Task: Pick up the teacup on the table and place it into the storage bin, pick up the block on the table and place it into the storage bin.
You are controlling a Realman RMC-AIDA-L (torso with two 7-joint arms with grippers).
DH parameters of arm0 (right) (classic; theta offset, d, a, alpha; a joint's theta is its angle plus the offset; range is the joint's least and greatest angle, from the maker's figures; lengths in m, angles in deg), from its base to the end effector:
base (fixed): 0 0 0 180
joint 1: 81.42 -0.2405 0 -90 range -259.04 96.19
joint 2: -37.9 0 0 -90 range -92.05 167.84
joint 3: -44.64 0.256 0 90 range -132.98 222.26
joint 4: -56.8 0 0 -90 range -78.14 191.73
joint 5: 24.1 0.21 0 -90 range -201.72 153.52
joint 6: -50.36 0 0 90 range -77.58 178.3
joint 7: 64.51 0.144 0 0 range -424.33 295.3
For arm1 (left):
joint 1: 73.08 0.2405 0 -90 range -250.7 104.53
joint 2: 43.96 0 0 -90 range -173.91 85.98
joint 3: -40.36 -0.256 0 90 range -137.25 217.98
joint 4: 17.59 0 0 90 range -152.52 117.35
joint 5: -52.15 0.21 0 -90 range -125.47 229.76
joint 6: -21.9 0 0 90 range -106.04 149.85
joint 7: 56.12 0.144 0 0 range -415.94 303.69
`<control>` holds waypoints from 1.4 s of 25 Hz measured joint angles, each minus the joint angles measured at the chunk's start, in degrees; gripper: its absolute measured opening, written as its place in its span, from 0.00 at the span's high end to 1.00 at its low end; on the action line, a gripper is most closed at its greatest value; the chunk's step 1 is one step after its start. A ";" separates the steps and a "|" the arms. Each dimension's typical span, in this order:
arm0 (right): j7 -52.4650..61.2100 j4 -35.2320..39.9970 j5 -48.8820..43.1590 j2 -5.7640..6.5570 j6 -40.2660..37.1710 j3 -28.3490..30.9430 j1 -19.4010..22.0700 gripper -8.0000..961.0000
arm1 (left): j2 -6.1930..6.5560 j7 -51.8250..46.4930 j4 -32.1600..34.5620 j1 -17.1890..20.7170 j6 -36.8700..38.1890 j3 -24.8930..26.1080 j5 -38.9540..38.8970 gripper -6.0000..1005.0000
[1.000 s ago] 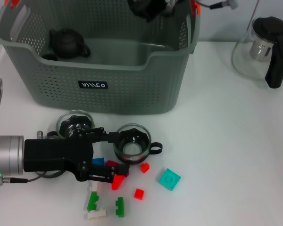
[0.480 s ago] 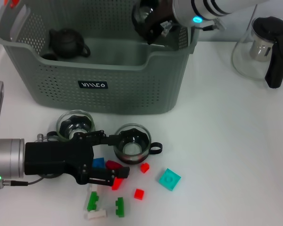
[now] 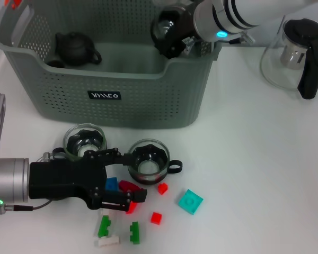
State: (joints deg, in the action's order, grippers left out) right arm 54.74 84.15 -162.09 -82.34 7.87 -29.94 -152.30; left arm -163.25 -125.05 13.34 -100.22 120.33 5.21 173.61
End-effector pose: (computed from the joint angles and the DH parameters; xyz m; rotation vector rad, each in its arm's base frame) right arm 0.0643 0.4770 -0.0822 -2.5834 0.1922 -0.1681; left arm -0.2814 0.2775 -0.0200 -2.8720 -0.5892 -0.7829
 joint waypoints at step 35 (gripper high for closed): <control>-0.30 0.65 -0.86 0.09 -1.90 -0.21 -0.08 0.76 | 0.28 0.02 0.01 0.15 -0.06 0.36 0.09 0.07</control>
State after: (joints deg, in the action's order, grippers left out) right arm 54.44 84.81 -162.95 -82.25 5.97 -30.15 -152.38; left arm -162.96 -125.03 13.35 -100.07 120.28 5.56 173.70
